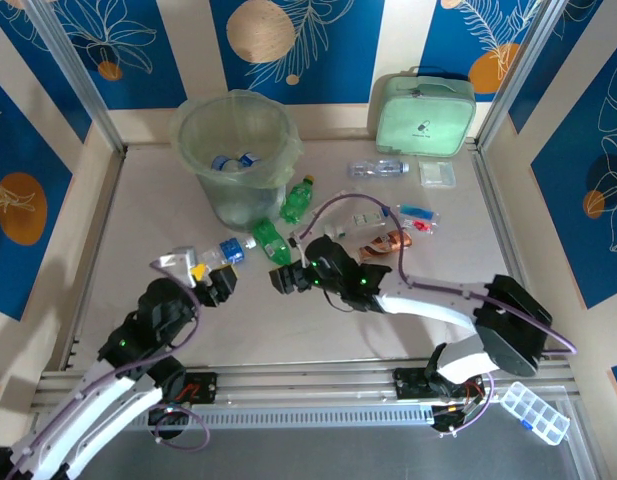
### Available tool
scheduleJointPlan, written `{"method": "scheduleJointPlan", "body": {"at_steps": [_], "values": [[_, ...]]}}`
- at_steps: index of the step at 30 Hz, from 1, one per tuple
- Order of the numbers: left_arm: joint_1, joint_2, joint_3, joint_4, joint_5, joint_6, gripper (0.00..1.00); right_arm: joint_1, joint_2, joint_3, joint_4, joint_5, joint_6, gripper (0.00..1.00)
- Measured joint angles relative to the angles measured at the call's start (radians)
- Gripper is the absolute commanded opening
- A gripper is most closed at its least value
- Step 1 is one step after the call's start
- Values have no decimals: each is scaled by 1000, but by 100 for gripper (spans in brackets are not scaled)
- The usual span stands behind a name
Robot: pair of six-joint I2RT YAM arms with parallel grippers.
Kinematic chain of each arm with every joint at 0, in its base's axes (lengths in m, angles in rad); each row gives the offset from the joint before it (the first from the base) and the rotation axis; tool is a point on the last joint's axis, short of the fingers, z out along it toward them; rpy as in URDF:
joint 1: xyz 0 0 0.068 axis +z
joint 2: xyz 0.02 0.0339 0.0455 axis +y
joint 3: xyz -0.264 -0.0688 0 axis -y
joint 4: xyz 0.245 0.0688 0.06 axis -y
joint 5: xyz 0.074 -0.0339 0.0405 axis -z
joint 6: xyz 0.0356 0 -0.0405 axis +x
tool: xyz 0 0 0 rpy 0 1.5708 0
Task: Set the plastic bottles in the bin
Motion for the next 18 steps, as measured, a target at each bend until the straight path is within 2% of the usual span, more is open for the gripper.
{"method": "scheduleJointPlan", "body": {"at_steps": [2, 8, 9, 12, 18], "values": [[0, -93, -15, 2, -23, 0, 81, -22, 73, 68, -36, -11, 5, 90], [0, -228, -28, -1, -94, 0, 82, -74, 251, 253, -112, -12, -25, 91], [0, -242, -32, -6, -105, 0, 84, -79, 275, 272, -121, -12, -36, 90], [0, -271, -35, -44, -158, -11, 100, -101, 358, 329, -136, -18, -59, 88], [23, -273, -72, -82, -204, -90, 99, -142, 509, 386, -152, -36, -64, 83]]}}
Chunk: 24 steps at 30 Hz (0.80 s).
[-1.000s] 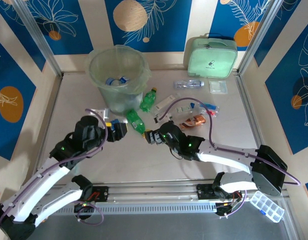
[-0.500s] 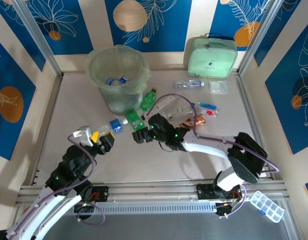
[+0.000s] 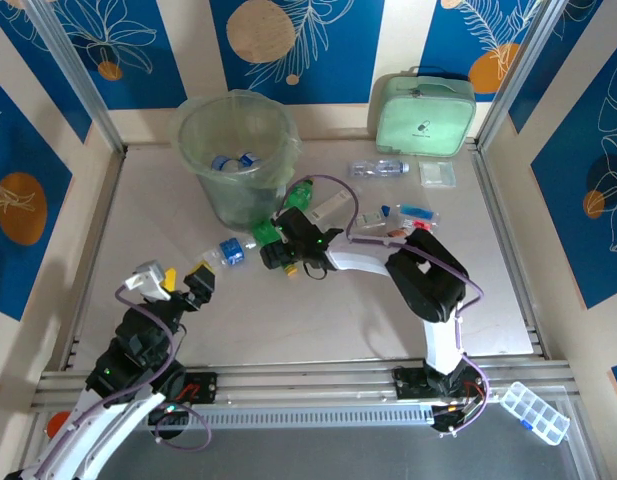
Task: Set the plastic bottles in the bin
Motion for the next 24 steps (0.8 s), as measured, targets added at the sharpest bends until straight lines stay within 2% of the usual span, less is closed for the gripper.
{"method": "scheduleJointPlan", "body": {"at_steps": [5, 13, 16, 24], "values": [[21, 0, -16, -38, -27, -70, 99, -14, 73, 35, -1, -20, -4, 68], [23, 0, -18, -39, -33, -95, 100, -18, 76, 33, 28, -48, 13, 57], [23, 7, -21, -32, -33, -98, 99, -18, 70, 10, 61, -48, 16, 49], [23, 115, -21, 39, 26, -75, 98, 11, -59, -150, 124, -44, 20, 48]]}}
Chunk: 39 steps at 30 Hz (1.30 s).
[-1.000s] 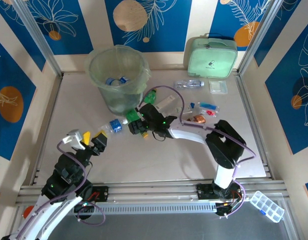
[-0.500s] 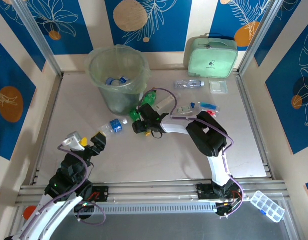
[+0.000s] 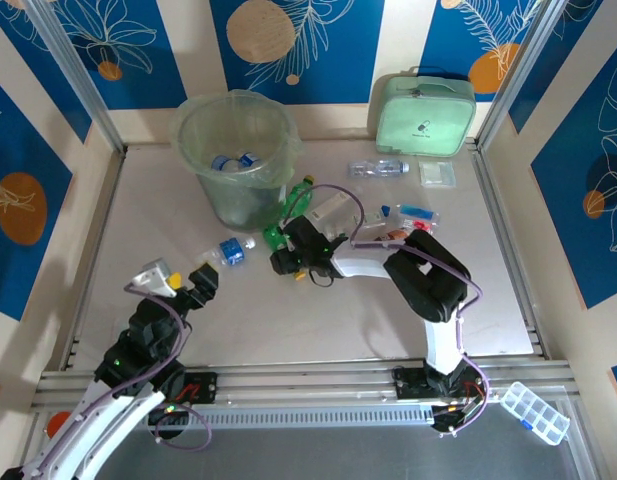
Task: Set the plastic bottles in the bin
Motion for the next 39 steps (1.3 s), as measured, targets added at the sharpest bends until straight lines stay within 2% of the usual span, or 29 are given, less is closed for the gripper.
{"method": "scheduleJointPlan", "body": {"at_steps": [6, 11, 14, 18, 22, 27, 30, 34, 39], "values": [[0, 127, -7, 151, 185, 64, 100, 69, -202, -133, 70, 8, 9, 48], [2, 148, -93, 410, 425, 77, 99, 134, -342, -274, 189, 14, 26, 48], [2, 172, -117, 520, 517, 63, 100, 180, -389, -346, 244, 23, 34, 48], [3, 231, -119, 611, 571, 43, 99, 228, -441, -410, 296, 27, 38, 48], [4, 375, -119, 711, 618, 1, 99, 255, -472, -430, 348, 39, 40, 48], [5, 590, -125, 891, 697, -64, 95, 275, -482, -436, 386, 53, 42, 48], [6, 676, -133, 990, 748, -97, 88, 284, -492, -440, 398, 57, 42, 48], [6, 710, -141, 1098, 792, -129, 77, 286, -507, -440, 407, 61, 41, 48], [9, 684, -147, 1130, 803, -131, 69, 291, -514, -440, 416, 64, 33, 48]]}}
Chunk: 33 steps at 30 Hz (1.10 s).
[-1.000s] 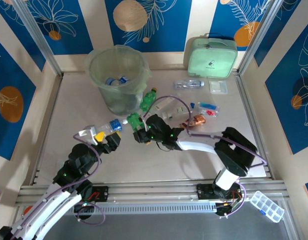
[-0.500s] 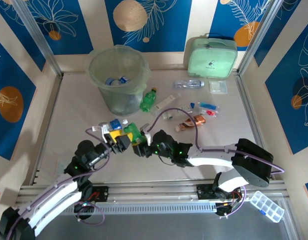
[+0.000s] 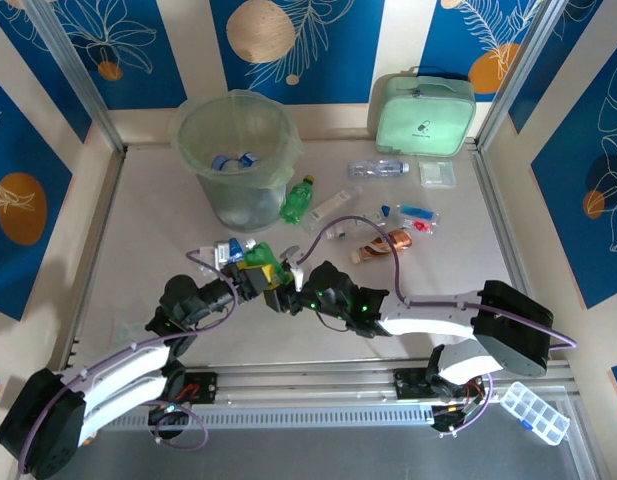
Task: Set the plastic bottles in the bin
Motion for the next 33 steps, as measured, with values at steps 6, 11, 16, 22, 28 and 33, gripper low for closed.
{"method": "scheduleJointPlan", "body": {"at_steps": [6, 11, 16, 22, 28, 33], "values": [[2, -15, -5, 4, 0, 2, 65, 2, -12, 0, -1, 0, -11, 49], [2, -13, -5, 19, 8, -1, 63, 6, -26, 0, -16, 6, -19, 59], [2, -21, -6, 15, 18, 4, 60, 23, -31, 14, -67, 27, -34, 79], [2, -157, -7, -77, -30, 38, 60, 71, -31, 92, -221, 142, -42, 88], [2, -354, -7, -264, -142, 107, 59, 111, -58, 154, -349, 249, -79, 84], [2, -441, -4, -412, -244, 158, 56, 77, -162, 178, -447, 227, -125, 82]]}}
